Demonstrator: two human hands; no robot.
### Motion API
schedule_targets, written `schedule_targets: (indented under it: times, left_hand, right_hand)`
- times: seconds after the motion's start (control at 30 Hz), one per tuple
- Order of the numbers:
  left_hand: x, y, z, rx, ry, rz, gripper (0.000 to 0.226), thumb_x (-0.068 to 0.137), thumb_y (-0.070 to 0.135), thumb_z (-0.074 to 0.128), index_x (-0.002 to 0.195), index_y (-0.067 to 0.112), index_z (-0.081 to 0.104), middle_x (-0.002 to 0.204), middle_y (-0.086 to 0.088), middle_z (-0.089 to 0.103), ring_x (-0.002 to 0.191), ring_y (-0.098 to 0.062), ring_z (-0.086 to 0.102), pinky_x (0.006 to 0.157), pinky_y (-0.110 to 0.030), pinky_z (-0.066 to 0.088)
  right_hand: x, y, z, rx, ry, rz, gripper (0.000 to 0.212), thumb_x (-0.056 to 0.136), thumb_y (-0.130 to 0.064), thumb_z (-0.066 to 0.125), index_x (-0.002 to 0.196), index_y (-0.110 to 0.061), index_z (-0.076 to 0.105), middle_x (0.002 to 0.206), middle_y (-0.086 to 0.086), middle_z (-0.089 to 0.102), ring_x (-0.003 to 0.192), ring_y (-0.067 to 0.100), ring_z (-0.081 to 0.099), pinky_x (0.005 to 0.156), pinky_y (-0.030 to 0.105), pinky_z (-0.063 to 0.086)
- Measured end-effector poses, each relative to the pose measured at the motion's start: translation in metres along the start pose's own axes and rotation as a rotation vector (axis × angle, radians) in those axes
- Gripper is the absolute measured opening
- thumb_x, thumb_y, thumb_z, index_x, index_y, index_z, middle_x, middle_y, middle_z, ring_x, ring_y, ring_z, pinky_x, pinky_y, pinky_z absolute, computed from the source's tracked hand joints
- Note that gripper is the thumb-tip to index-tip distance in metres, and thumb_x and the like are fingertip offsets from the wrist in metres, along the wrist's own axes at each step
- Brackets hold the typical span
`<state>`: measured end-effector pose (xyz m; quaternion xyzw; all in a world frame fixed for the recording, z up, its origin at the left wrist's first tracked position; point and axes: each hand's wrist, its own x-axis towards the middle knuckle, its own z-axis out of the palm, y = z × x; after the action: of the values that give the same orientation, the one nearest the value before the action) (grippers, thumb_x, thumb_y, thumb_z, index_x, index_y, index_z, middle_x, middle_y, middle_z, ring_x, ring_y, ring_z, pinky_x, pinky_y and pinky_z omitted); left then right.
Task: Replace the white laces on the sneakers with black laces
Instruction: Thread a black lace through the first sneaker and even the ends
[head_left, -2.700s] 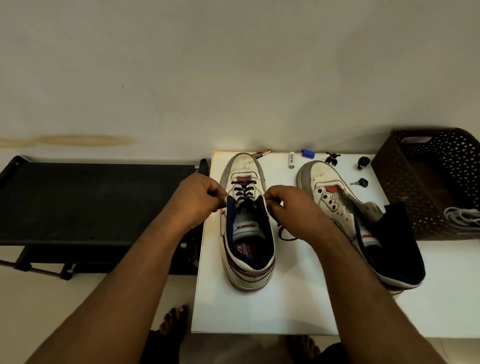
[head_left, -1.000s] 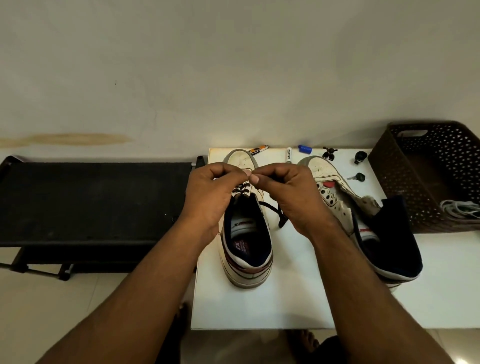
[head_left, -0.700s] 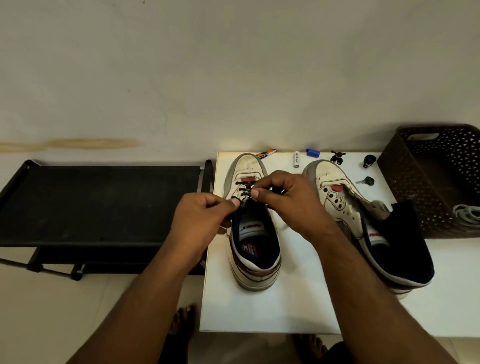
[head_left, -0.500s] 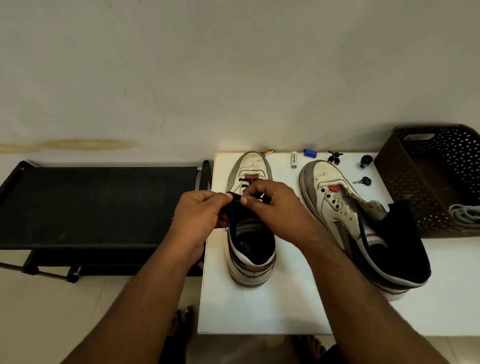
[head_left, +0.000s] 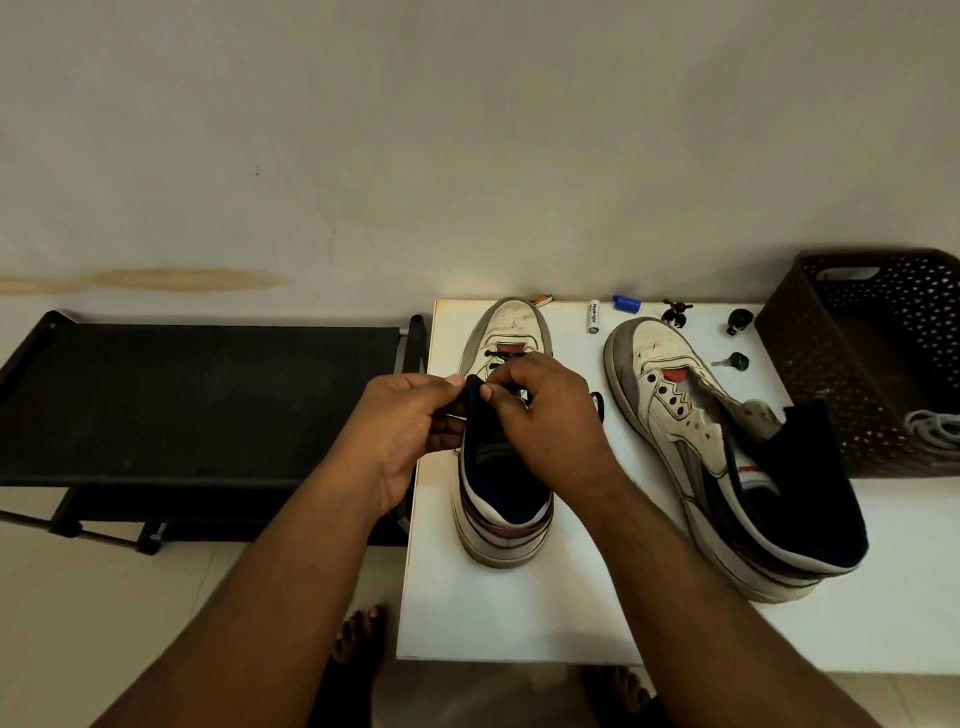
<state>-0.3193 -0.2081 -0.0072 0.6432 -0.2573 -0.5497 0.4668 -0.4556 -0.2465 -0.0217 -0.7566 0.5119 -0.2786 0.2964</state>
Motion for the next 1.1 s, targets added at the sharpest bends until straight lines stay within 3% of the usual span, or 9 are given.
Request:
schedule_targets:
  times: [0.13, 0.37, 0.5, 0.63, 0.73, 0.83, 0.9, 1.0, 1.1]
  left_hand:
    - [0.002, -0.004, 0.002, 0.013, -0.018, 0.003, 0.014, 0.091, 0.012, 0.061, 0.098, 0.002, 0.070, 0.086, -0.010, 0.070, 0.065, -0.012, 0.064, 0.058, -0.022, 0.053]
    - [0.008, -0.006, 0.009, -0.161, -0.071, -0.096, 0.013, 0.095, 0.008, 0.054, 0.093, 0.008, 0.067, 0.085, -0.006, 0.068, 0.076, -0.017, 0.062, 0.071, -0.028, 0.051]
    - [0.007, -0.004, 0.013, -0.068, -0.005, -0.053, 0.019, 0.095, 0.001, 0.049, 0.086, 0.010, 0.063, 0.083, -0.007, 0.064, 0.074, -0.015, 0.059, 0.068, -0.028, 0.051]
    - [0.012, 0.005, 0.005, -0.125, 0.146, 0.059, 0.022, 0.101, 0.005, 0.040, 0.089, 0.013, 0.057, 0.089, -0.004, 0.067, 0.078, -0.015, 0.063, 0.074, -0.034, 0.057]
    - [0.025, 0.021, -0.020, -0.618, 0.219, 0.130, 0.025, 0.102, 0.009, 0.036, 0.083, 0.012, 0.051, 0.072, -0.003, 0.062, 0.067, -0.017, 0.063, 0.080, -0.039, 0.058]
    - [0.024, 0.034, -0.044, -1.005, 0.159, 0.153, 0.028, 0.103, 0.018, 0.034, 0.078, 0.016, 0.046, 0.055, 0.003, 0.043, 0.042, -0.009, 0.039, 0.045, -0.021, 0.045]
    - [0.019, 0.033, -0.041, -0.489, 0.183, 0.265, 0.025, 0.102, 0.026, 0.042, 0.080, 0.018, 0.051, 0.056, 0.004, 0.042, 0.041, -0.009, 0.033, 0.037, -0.020, 0.030]
    - [0.011, 0.026, -0.026, 0.669, 0.115, 0.557, 0.017, 0.089, 0.039, 0.064, 0.089, 0.023, 0.069, 0.081, 0.007, 0.066, 0.068, -0.004, 0.059, 0.063, -0.020, 0.049]
    - [0.011, 0.021, -0.019, 1.046, -0.058, 0.481, 0.019, 0.086, 0.033, 0.070, 0.103, 0.026, 0.075, 0.100, 0.007, 0.070, 0.085, -0.001, 0.060, 0.078, -0.019, 0.045]
  right_hand:
    - [0.000, 0.000, -0.001, -0.157, -0.020, -0.009, 0.017, 0.094, -0.026, 0.055, 0.097, -0.015, 0.068, 0.094, -0.003, 0.060, 0.086, 0.010, 0.052, 0.075, 0.022, 0.039]
    - [-0.001, 0.002, -0.001, 0.247, 0.019, 0.121, 0.015, 0.090, -0.035, 0.063, 0.092, -0.022, 0.071, 0.077, -0.016, 0.063, 0.077, -0.003, 0.059, 0.066, 0.015, 0.044]
    - [-0.002, 0.004, -0.002, 0.222, -0.072, 0.068, 0.049, 0.082, -0.043, 0.070, 0.128, -0.036, 0.053, 0.097, -0.013, 0.064, 0.095, -0.002, 0.057, 0.078, 0.009, 0.044]
    - [-0.001, 0.004, -0.004, 0.202, -0.102, 0.012, 0.036, 0.081, -0.032, 0.074, 0.115, -0.026, 0.066, 0.113, -0.009, 0.064, 0.102, 0.003, 0.055, 0.082, 0.014, 0.043]
    - [-0.002, 0.005, -0.006, 0.254, -0.108, 0.074, 0.033, 0.080, -0.032, 0.075, 0.111, -0.028, 0.066, 0.112, -0.012, 0.064, 0.101, 0.002, 0.056, 0.079, 0.009, 0.041]
    - [-0.002, 0.005, -0.005, 0.245, -0.115, 0.082, 0.031, 0.081, -0.033, 0.074, 0.109, -0.027, 0.064, 0.109, -0.013, 0.063, 0.100, 0.002, 0.056, 0.078, 0.013, 0.042]
    - [-0.001, 0.006, -0.005, 0.245, -0.115, 0.084, 0.029, 0.081, -0.033, 0.074, 0.108, -0.026, 0.064, 0.104, -0.013, 0.062, 0.098, 0.002, 0.056, 0.075, 0.013, 0.041]
    - [-0.001, 0.005, -0.005, 0.261, -0.102, 0.086, 0.027, 0.081, -0.032, 0.074, 0.104, -0.026, 0.063, 0.101, -0.014, 0.062, 0.095, 0.000, 0.056, 0.073, 0.015, 0.041]
    - [-0.002, 0.005, -0.005, 0.252, -0.100, 0.070, 0.025, 0.080, -0.033, 0.074, 0.101, -0.026, 0.063, 0.098, -0.016, 0.062, 0.093, -0.003, 0.055, 0.071, 0.012, 0.041]
